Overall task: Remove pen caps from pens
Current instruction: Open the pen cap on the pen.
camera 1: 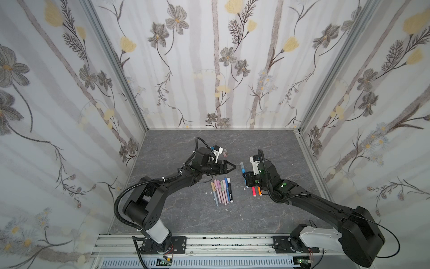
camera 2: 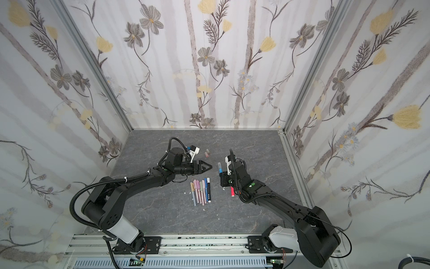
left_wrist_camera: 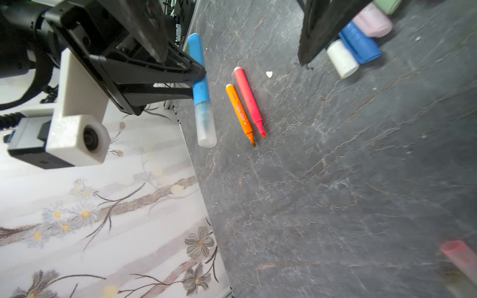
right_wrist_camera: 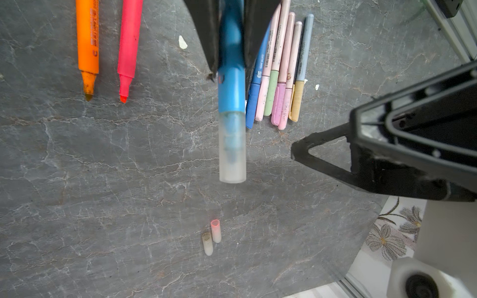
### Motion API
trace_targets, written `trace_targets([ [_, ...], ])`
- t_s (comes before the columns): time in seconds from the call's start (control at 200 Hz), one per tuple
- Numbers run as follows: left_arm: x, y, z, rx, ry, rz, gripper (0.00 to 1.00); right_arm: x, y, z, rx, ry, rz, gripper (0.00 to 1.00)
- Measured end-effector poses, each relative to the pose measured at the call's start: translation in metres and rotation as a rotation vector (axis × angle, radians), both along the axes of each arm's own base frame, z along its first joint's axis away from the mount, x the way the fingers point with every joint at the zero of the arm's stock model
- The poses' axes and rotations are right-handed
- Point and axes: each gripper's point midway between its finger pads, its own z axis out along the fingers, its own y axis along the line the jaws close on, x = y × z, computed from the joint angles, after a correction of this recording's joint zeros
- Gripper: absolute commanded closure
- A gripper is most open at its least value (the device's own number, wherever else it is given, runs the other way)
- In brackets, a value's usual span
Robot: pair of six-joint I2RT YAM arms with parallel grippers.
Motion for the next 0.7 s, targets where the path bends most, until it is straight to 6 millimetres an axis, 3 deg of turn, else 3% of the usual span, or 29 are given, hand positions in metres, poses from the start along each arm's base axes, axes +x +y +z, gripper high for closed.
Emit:
trace_targets([
  [0.699, 0.019, -0.045, -0.006, -0.032, 0.021, -0.042, 0.55, -0.002, 0.01, -0.002, 0.037, 0.008, 0.039, 0.98],
])
